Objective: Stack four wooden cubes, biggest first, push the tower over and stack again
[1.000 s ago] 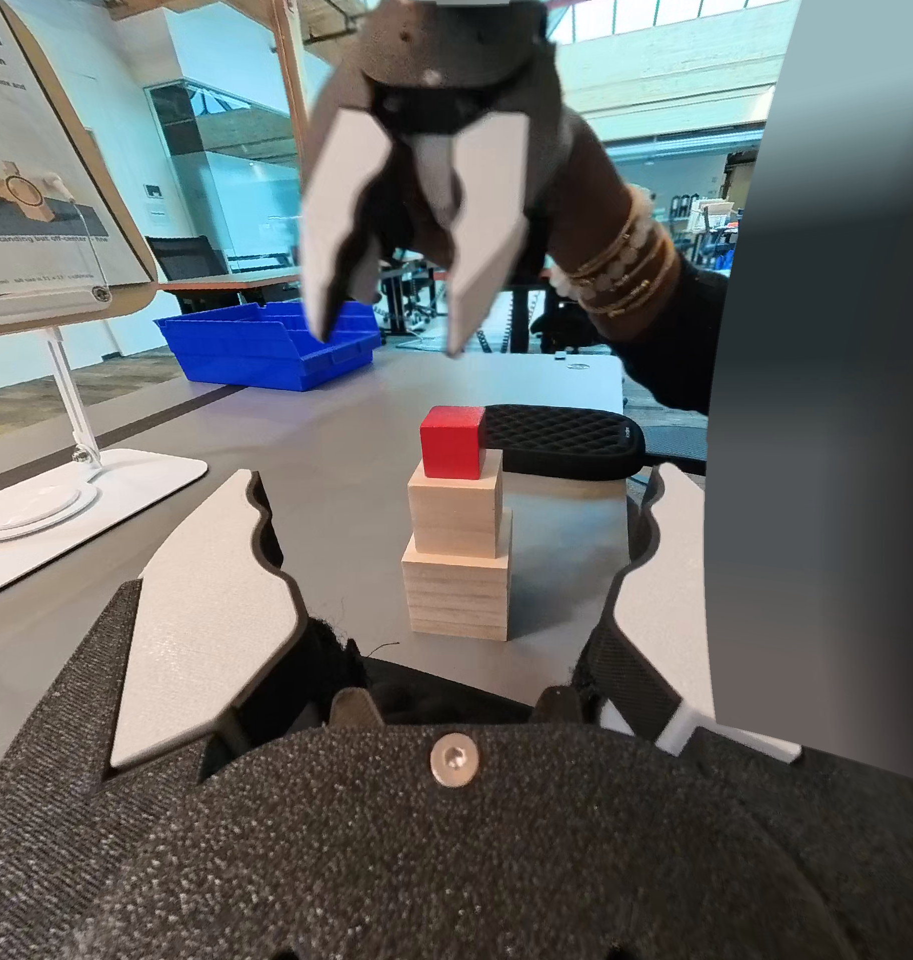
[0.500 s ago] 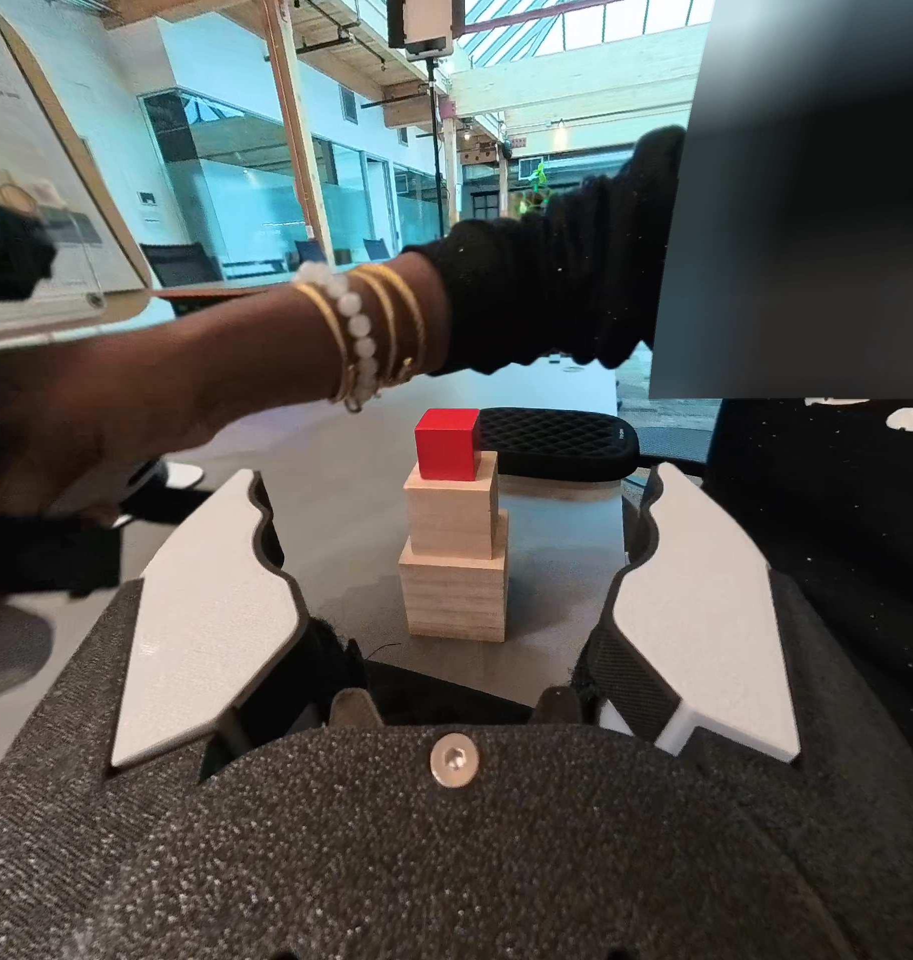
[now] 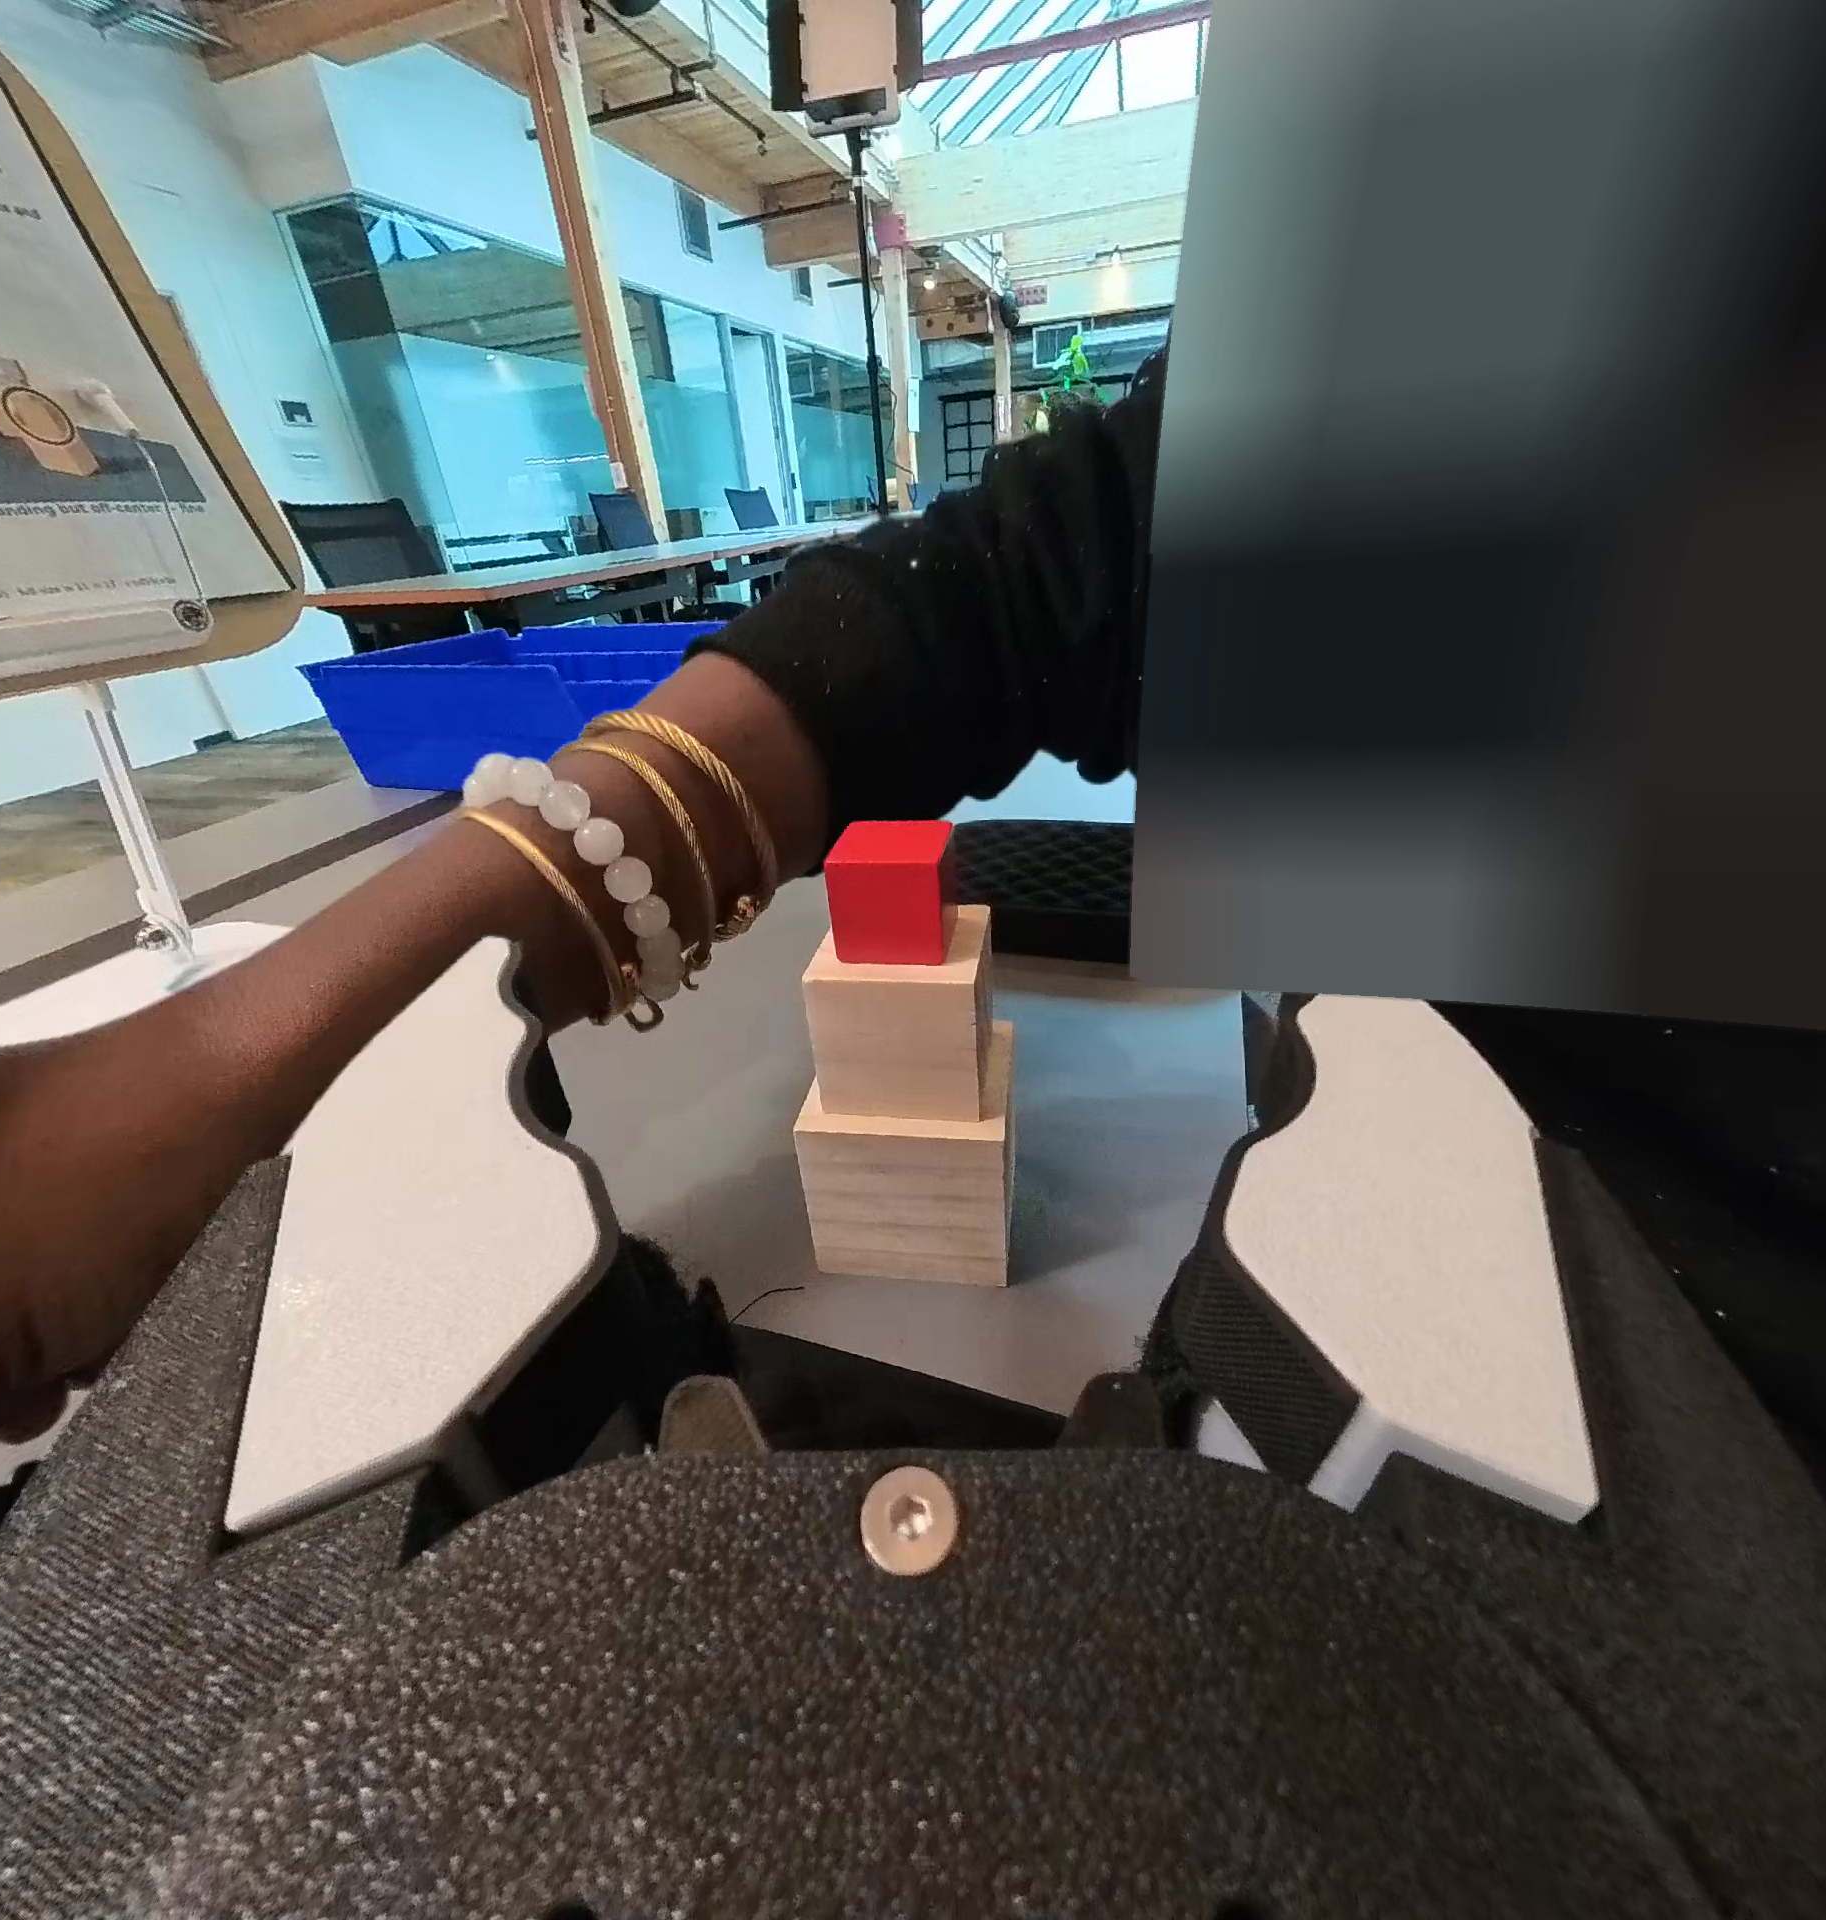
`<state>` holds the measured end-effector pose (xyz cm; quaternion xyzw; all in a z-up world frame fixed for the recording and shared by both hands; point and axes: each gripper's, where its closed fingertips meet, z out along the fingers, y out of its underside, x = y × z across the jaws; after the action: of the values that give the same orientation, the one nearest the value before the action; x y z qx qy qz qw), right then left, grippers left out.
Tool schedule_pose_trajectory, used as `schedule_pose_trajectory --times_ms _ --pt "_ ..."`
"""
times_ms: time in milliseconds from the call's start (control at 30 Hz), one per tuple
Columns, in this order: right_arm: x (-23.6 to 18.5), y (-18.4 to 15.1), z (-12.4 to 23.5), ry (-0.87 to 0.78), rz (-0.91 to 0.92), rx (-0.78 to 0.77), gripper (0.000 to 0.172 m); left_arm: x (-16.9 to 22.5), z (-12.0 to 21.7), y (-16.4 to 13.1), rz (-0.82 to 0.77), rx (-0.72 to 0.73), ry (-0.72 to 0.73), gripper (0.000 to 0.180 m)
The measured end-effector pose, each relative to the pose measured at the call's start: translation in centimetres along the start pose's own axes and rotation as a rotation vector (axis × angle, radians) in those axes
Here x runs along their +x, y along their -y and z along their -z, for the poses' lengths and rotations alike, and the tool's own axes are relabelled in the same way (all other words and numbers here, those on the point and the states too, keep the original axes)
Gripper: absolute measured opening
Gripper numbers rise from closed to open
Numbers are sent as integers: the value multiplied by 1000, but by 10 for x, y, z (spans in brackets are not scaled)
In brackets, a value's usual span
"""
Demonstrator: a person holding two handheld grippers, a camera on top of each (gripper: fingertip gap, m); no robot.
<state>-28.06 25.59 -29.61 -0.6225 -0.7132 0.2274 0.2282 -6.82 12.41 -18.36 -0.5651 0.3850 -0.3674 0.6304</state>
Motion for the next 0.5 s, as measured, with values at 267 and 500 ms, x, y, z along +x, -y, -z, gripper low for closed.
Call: schedule_pose_trajectory --times_ms 267,500 --pt "3 -6 7 25 99 0 23 0 0 0 0 2 2 130" --pt "0 -3 65 83 115 83 22 -1 0 1 6 5 4 129"
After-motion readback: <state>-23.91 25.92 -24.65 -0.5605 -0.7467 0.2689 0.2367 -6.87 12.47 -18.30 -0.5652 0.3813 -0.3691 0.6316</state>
